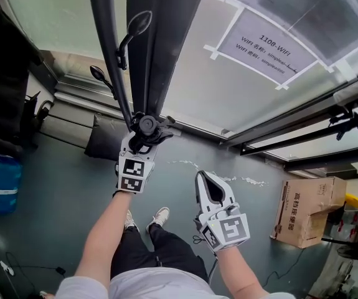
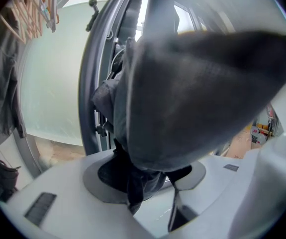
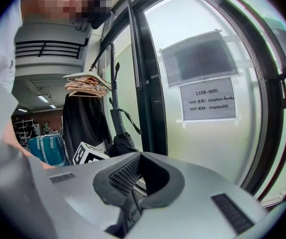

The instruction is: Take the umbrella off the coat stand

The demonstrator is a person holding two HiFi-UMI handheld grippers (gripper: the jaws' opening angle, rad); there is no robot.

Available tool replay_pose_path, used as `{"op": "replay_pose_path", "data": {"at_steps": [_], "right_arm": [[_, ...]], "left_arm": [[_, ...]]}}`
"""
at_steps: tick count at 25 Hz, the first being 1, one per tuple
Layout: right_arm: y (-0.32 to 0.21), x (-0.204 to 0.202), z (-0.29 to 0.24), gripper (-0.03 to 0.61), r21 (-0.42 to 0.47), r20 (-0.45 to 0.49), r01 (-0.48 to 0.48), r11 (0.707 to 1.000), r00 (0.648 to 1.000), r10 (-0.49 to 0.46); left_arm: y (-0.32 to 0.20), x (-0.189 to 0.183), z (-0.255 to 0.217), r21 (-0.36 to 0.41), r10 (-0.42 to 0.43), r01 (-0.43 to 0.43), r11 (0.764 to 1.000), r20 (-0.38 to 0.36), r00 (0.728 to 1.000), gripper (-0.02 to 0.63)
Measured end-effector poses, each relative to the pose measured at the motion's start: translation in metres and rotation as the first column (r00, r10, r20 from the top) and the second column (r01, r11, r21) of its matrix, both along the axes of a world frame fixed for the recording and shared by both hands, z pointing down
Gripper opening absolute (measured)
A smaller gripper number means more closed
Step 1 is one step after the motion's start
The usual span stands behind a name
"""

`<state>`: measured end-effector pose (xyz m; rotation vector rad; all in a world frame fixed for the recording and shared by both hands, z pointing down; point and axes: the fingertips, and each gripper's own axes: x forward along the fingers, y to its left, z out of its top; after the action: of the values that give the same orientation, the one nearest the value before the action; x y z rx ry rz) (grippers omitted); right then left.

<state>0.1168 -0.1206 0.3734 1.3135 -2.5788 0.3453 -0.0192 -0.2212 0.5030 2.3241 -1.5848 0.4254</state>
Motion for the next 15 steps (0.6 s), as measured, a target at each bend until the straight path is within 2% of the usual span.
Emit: {"op": "replay_pose_path", "data": {"at_steps": [15], "right_arm": [[0.007,0.017,-0.025,0.017,0.044,0.030,-0.032,0.999,0.999,0.031]], "left_arm": [[0.012,-0.008,-0.026,-0.003,-0.021,0.021,1.000,-0.024,0.999,0.230]]}}
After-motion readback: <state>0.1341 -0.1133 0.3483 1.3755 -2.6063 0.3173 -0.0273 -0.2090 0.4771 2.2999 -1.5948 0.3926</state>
